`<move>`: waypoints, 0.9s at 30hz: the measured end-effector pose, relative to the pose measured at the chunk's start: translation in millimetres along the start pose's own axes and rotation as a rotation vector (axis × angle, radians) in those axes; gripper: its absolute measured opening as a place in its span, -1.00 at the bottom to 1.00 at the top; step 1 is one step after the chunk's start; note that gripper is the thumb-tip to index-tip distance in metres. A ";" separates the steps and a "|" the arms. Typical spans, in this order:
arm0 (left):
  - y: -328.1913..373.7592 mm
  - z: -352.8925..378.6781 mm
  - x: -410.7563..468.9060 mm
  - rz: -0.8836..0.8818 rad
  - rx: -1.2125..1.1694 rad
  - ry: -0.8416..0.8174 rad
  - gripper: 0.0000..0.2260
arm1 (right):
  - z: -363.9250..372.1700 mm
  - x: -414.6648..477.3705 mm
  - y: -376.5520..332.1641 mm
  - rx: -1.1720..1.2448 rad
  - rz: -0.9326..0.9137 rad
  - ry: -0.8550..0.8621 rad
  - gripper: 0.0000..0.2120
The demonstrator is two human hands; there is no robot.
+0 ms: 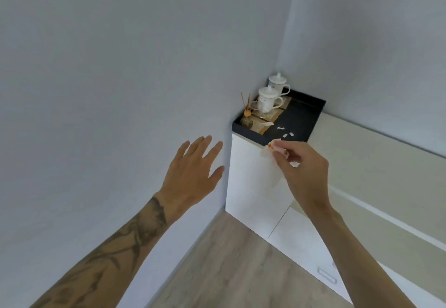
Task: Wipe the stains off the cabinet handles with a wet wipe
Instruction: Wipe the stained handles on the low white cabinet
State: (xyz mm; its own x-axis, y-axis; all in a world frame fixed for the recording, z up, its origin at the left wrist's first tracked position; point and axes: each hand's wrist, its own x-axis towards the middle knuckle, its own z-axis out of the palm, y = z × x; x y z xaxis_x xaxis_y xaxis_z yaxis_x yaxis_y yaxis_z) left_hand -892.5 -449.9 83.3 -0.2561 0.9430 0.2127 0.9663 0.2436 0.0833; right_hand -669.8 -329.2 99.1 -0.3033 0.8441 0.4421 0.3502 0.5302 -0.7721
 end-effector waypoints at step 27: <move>106.3 -314.6 -862.5 -1.279 0.203 0.168 -0.44 | -35.4 -568.7 -465.9 0.647 -0.520 -1.115 -0.87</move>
State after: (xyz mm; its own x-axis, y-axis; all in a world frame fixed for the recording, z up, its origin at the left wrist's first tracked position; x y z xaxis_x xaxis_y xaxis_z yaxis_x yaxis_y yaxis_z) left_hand -577.3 -1308.7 215.0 -0.9770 -0.0168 0.2127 0.0204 0.9850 0.1715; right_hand -629.0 -1053.5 223.6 -0.9173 -0.1066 0.3837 -0.3947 0.3712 -0.8405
